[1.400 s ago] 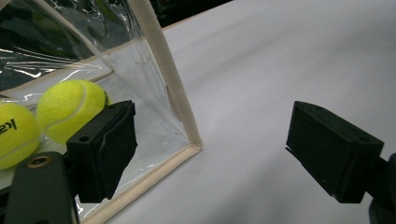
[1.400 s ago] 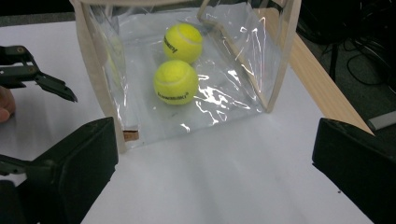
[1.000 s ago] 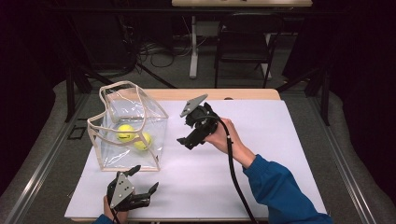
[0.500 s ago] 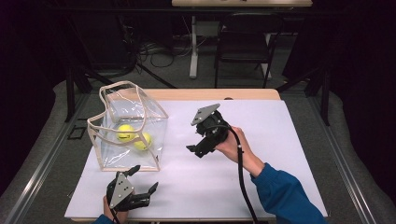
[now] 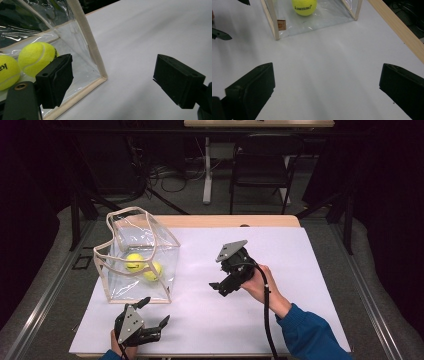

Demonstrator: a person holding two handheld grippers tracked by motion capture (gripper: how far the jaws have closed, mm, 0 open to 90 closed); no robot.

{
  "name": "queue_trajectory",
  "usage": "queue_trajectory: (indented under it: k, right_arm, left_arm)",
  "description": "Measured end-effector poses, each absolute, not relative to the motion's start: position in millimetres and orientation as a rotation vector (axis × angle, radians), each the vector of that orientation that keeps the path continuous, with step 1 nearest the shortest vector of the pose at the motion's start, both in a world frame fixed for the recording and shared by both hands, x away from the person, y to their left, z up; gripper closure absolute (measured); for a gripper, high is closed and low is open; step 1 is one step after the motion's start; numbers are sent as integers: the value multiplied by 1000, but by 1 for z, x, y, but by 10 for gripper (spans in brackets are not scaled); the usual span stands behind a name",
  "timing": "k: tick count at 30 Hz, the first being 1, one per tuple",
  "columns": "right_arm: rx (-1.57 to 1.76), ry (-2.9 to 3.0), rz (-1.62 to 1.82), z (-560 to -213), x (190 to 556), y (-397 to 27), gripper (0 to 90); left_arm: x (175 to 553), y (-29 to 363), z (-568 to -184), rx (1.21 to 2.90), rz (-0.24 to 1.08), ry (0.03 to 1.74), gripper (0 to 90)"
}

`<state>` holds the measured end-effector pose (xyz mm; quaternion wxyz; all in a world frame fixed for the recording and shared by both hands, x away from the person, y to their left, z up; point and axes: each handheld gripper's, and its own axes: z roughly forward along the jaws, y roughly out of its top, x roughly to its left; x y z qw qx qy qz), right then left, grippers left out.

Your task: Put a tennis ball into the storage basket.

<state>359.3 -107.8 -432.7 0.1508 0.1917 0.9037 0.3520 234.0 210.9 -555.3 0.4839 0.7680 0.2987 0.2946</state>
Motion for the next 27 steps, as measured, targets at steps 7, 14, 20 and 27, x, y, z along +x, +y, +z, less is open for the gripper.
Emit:
queue_trajectory:
  k: [7, 14, 20, 27]
  right_arm:
    - [560, 2589, 999, -441, 355, -116, 0]
    - [574, 2588, 985, -451, 351, -125, 0]
    - [584, 2589, 964, -462, 346, -135, 0]
    - [599, 2579, 939, -474, 341, -146, 0]
  left_arm:
    - [234, 211, -555, 1874, 718, 726, 160]
    - [234, 211, -555, 1875, 722, 725, 160]
    - [234, 211, -555, 1875, 723, 725, 160]
    - [234, 210, -555, 1876, 725, 726, 160]
